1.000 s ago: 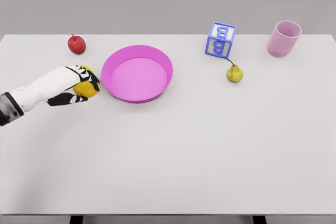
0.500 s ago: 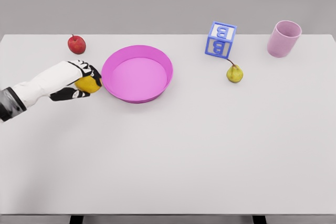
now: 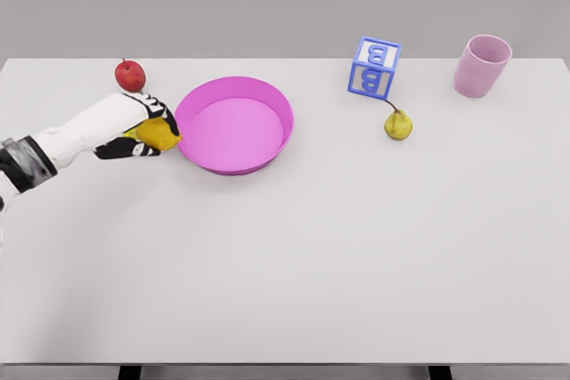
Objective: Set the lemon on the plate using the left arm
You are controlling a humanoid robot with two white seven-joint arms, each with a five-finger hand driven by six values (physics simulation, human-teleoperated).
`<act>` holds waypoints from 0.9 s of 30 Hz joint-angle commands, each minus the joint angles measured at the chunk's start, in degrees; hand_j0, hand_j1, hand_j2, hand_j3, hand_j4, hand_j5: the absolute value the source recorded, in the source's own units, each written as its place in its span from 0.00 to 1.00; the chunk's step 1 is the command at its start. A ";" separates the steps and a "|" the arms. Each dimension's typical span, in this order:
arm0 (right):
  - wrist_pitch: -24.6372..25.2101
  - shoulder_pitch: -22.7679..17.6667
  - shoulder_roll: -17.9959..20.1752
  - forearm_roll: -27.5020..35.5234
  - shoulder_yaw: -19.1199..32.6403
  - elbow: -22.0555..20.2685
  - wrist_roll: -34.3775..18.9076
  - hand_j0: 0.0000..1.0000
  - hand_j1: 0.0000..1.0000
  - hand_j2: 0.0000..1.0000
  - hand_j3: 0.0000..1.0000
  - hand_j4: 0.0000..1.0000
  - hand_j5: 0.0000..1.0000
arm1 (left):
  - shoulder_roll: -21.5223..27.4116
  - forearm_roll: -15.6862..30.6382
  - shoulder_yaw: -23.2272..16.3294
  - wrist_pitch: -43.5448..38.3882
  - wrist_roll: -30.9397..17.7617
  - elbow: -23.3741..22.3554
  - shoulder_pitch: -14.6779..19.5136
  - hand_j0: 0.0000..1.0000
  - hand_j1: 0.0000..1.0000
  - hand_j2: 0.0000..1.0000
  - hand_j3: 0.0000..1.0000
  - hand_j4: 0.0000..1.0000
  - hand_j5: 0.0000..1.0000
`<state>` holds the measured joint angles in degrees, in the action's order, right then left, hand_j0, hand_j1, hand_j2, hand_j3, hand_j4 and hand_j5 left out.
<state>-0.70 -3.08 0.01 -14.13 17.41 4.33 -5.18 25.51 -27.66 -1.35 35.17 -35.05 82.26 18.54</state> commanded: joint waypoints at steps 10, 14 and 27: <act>0.00 0.00 -0.01 -0.02 -0.01 -0.03 -0.01 1.00 1.00 1.00 1.00 1.00 1.00 | -1.79 -0.20 -0.06 -0.17 0.05 -0.61 0.79 0.46 0.46 0.46 0.46 0.46 0.46; 0.00 0.00 -0.01 -0.02 -0.01 0.06 -0.01 1.00 1.00 1.00 1.00 1.00 1.00 | -2.31 -1.08 -0.06 -0.17 0.05 -1.04 1.41 0.46 0.46 0.46 0.46 0.46 0.46; 0.00 0.00 -0.01 -0.02 -0.01 -0.03 -0.01 1.00 1.00 1.00 1.00 1.00 1.00 | -5.21 -2.75 -0.15 -0.17 0.05 -2.36 2.81 0.46 0.46 0.46 0.46 0.46 0.46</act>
<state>-0.70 -3.08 0.01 -14.13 17.41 4.35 -5.18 20.69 -30.55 -1.48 35.16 -35.05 80.31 21.71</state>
